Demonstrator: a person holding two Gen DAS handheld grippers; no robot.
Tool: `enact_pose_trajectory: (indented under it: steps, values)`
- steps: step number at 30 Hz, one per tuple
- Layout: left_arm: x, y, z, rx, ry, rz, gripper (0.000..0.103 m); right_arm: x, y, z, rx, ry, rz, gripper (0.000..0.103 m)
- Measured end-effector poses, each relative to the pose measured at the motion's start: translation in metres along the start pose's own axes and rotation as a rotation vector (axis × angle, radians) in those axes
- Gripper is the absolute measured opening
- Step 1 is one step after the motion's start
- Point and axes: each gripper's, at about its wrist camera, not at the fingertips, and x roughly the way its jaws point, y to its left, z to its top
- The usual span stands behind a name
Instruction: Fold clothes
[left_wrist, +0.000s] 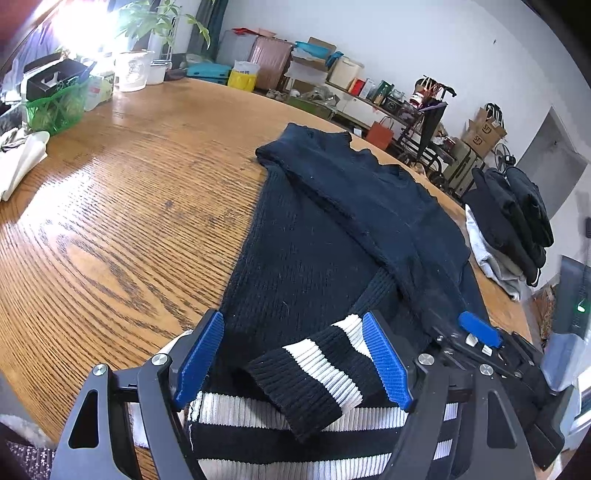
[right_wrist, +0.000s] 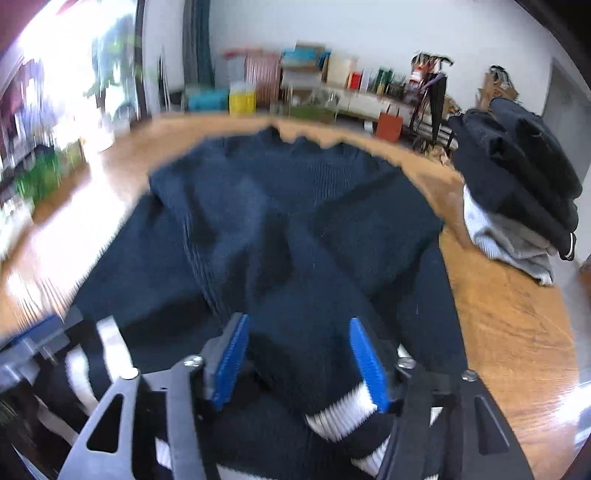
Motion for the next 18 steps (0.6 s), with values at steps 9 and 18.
enact_pose_trajectory:
  steps: [9, 18]
  values:
    - [-0.028, -0.018, 0.013, 0.102, -0.086, -0.156, 0.078, -0.006, -0.023, -0.011, 0.093, 0.010, 0.079, 0.072]
    - [0.035, -0.095, 0.073, 0.468, 0.030, -0.081, 0.035, -0.012, -0.050, -0.010, 0.116, -0.006, 0.086, 0.072]
